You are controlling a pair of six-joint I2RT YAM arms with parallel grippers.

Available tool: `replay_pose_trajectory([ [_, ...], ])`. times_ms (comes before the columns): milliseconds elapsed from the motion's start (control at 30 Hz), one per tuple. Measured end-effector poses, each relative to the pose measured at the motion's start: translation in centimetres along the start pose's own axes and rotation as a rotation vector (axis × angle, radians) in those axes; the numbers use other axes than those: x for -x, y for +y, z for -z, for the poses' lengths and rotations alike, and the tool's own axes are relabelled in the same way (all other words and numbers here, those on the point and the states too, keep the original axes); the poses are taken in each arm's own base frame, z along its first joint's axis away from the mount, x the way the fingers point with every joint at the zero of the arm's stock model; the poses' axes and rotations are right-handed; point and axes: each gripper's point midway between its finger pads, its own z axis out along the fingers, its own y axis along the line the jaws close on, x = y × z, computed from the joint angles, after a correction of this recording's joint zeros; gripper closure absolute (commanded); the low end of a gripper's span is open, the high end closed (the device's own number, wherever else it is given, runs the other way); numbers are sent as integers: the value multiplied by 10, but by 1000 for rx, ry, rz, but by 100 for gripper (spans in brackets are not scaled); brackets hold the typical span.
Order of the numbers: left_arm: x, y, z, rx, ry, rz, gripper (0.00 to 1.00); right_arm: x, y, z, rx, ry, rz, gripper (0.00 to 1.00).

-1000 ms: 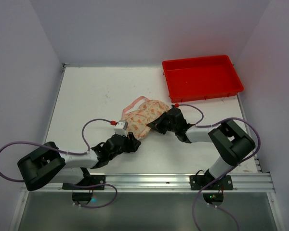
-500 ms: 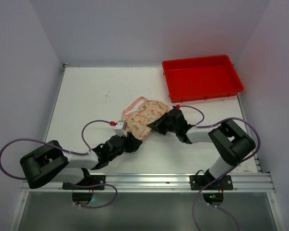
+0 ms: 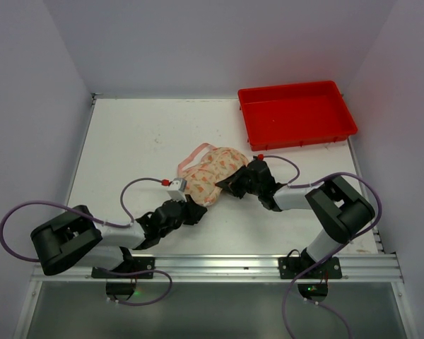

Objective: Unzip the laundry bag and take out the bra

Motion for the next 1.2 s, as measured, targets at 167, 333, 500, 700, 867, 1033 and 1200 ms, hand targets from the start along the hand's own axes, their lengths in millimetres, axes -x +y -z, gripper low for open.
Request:
replay_pose_trajectory([
  [167,1,-3,0,-11,-5,16,100,0,2,0,7,1,-6,100],
  [333,2,-4,0,-15,-9,17,100,2,1,1,10,-1,-13,100],
  [500,8,-1,5,5,-31,17,100,9,-11,6,2,11,-24,100],
  [700,18,20,20,103,-90,42,100,24,-22,16,1,46,36,100],
  [867,27,29,28,153,-136,74,100,18,-16,21,4,149,152,100],
  [1033,27,41,30,201,-138,73,100,17,-7,21,0,198,283,100],
  [1200,26,38,26,195,-103,7,100,17,-23,26,-69,214,337,49],
])
